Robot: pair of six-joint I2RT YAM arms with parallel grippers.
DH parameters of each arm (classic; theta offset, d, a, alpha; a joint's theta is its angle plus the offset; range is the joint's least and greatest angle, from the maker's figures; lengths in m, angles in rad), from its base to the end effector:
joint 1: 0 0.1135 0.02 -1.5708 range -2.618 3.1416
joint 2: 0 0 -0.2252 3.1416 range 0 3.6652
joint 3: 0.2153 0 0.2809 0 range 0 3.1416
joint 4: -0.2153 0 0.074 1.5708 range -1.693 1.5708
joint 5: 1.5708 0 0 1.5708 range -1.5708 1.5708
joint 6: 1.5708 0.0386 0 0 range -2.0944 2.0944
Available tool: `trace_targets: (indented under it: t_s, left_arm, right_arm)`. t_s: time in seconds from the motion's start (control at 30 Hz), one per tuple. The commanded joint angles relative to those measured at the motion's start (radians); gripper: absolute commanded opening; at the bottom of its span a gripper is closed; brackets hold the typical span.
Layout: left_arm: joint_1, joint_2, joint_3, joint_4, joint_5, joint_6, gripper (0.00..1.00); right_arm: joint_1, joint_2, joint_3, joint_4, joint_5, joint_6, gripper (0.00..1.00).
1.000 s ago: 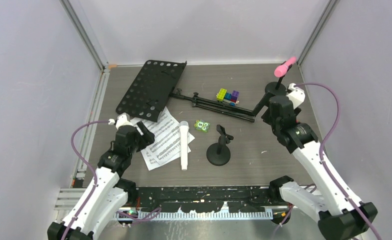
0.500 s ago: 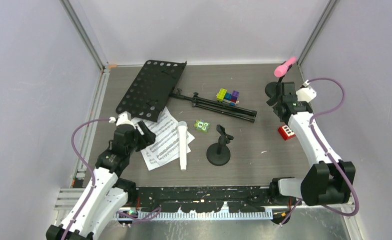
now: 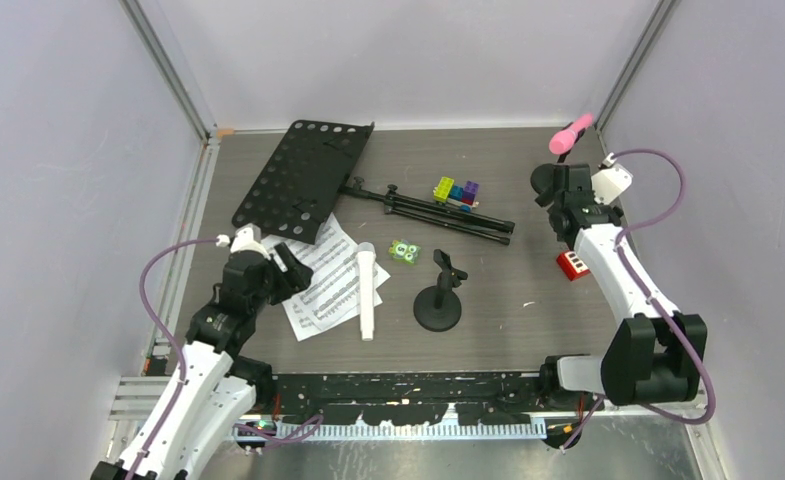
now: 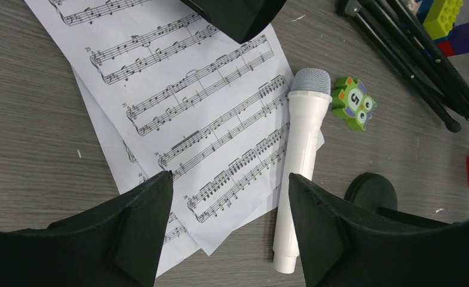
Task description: Pack up the instrument practice props
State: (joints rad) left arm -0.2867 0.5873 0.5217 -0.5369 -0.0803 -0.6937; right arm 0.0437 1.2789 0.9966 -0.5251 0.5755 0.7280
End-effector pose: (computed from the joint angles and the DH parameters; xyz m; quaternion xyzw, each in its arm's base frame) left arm 0.1956 -0.0544 0.2164 -0.1970 0.8623 -0.1876 0.4270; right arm 0.3096 -0.0075 0.2335 0.3982 0.8028 -0.1096 0.4300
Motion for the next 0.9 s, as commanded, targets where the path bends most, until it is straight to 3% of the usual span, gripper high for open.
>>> trace_targets:
  t_s: [0.0, 0.4, 0.6, 0.87]
  left_arm:
    - [0.004, -0.008, 0.064, 0.012, 0.033, 0.016, 0.72]
    - [0.004, -0.039, 0.069, -0.01, 0.048, 0.023, 0.72]
    - [0.004, -0.006, 0.097, -0.006, 0.061, 0.039, 0.71]
    - [0.004, 0.034, 0.109, 0.026, 0.066, 0.014, 0.71]
  right_arm:
    - [-0.005, 0.068, 0.037, 0.222, 0.057, -0.077, 1.0]
    - [-0.014, 0.376, 0.133, 0.472, 0.208, -0.26, 1.0]
    - [-0.015, 0.425, 0.042, 0.794, 0.172, -0.417, 1.0]
    - [-0.014, 0.508, 0.07, 0.903, 0.069, -0.467, 1.0]
